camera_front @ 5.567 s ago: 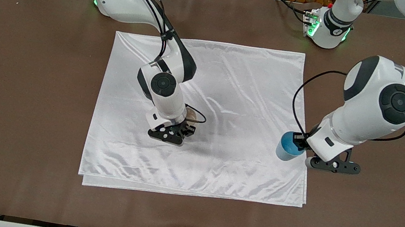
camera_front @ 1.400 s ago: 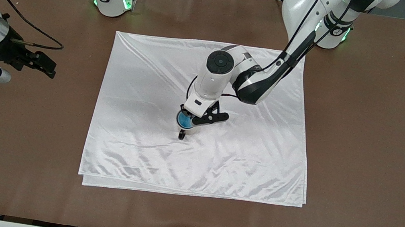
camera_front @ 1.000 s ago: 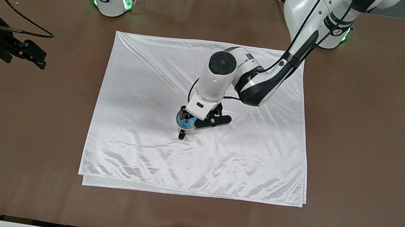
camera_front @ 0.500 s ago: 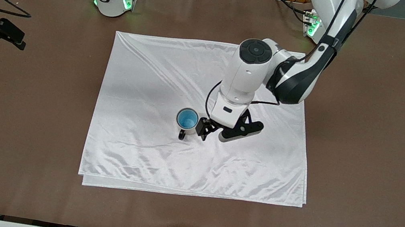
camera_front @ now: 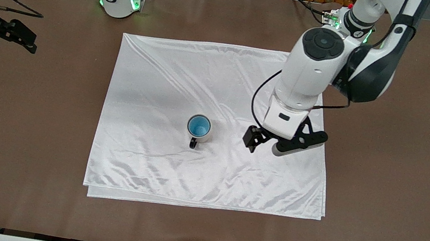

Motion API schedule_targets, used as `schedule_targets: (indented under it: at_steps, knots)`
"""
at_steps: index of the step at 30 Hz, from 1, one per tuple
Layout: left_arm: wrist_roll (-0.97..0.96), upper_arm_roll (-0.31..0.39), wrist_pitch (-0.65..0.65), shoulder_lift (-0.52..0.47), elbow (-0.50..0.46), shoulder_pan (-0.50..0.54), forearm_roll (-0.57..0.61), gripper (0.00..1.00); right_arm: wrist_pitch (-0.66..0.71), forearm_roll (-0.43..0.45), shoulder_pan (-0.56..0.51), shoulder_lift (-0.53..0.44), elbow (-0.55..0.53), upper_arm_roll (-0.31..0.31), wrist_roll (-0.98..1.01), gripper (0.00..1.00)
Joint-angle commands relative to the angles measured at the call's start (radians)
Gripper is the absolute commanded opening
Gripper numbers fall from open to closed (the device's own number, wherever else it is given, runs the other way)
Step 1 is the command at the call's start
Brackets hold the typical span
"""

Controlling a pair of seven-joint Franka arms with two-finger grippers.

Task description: Place blue cup into white mug on cloth

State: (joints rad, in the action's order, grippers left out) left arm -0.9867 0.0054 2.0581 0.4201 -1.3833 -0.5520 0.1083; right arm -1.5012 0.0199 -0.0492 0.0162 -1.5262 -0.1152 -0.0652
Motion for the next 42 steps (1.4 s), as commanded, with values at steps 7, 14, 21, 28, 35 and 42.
schedule_targets:
  at_steps: [7,14,21,28,35,42]
  knots:
    - [0.23,-0.01,-0.14,-0.093,-0.025,0.112,0.013,1.0,0.033,0.0,-0.018,-0.012,0.011,0.022,0.022,1.0]
    - [0.304,-0.01,-0.18,-0.098,-0.026,0.153,0.013,1.0,0.044,-0.002,-0.015,-0.015,0.006,0.049,0.077,1.0]
    - [0.35,-0.007,-0.217,-0.098,-0.028,0.158,0.013,1.0,0.044,-0.005,-0.018,-0.018,0.006,0.052,0.077,1.0]
    - [0.367,-0.008,-0.245,-0.104,-0.03,0.173,0.013,1.0,0.041,-0.005,-0.018,-0.018,0.001,0.052,0.074,1.0]
    - [0.437,-0.01,-0.246,-0.11,-0.033,0.216,0.013,1.0,0.041,-0.005,-0.018,-0.019,0.003,0.055,0.076,1.0]
    - [0.487,-0.01,-0.256,-0.112,-0.033,0.247,0.013,1.0,0.041,-0.005,-0.02,-0.021,0.005,0.063,0.08,1.0]
